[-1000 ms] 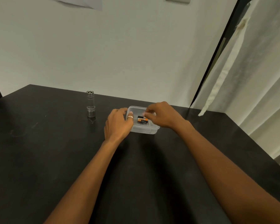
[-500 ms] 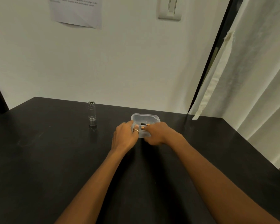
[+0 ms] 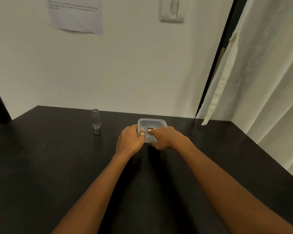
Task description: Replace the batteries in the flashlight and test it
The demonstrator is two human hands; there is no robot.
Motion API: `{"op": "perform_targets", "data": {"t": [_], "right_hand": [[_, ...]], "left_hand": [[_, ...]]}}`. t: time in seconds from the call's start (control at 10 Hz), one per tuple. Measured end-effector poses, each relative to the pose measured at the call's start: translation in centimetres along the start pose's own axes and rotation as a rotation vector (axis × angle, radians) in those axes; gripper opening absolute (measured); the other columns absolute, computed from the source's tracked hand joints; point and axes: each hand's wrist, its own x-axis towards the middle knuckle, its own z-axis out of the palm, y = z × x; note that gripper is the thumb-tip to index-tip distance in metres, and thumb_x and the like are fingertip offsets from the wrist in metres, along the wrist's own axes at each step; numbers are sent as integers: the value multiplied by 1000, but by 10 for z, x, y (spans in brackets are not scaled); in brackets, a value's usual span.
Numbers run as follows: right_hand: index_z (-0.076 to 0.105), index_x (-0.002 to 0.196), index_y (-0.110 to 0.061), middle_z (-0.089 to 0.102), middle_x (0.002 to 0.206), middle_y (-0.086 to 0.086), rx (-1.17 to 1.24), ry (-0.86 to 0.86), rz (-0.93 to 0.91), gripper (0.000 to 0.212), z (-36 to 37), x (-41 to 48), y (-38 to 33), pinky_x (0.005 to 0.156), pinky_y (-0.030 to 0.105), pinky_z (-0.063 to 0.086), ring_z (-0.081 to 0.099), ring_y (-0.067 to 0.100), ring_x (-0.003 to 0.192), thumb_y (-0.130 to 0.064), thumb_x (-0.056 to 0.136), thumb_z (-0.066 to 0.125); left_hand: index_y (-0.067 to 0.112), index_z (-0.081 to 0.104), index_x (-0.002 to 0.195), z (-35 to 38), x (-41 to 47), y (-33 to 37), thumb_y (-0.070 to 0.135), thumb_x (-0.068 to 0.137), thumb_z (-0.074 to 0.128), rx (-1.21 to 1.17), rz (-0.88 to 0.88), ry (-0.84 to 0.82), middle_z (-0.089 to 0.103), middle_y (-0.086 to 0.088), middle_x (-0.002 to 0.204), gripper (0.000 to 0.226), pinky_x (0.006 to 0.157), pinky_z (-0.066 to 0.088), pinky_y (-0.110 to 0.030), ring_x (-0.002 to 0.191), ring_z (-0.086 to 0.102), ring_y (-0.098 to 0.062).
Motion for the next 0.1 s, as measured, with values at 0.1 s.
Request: {"op": "perform_targets", "data": {"t": [0.1], "right_hand": [[60,136,-28,64,133,5,28,74,-17,43,-12,-19,-6,110,46,43,56,30,122,-45,97,57]], "left_hand": [[16,55,135,-16,-12,10,41,101,51,93,24,21,64,-5,126,43,74,43,-30,104,60,-21]]}}
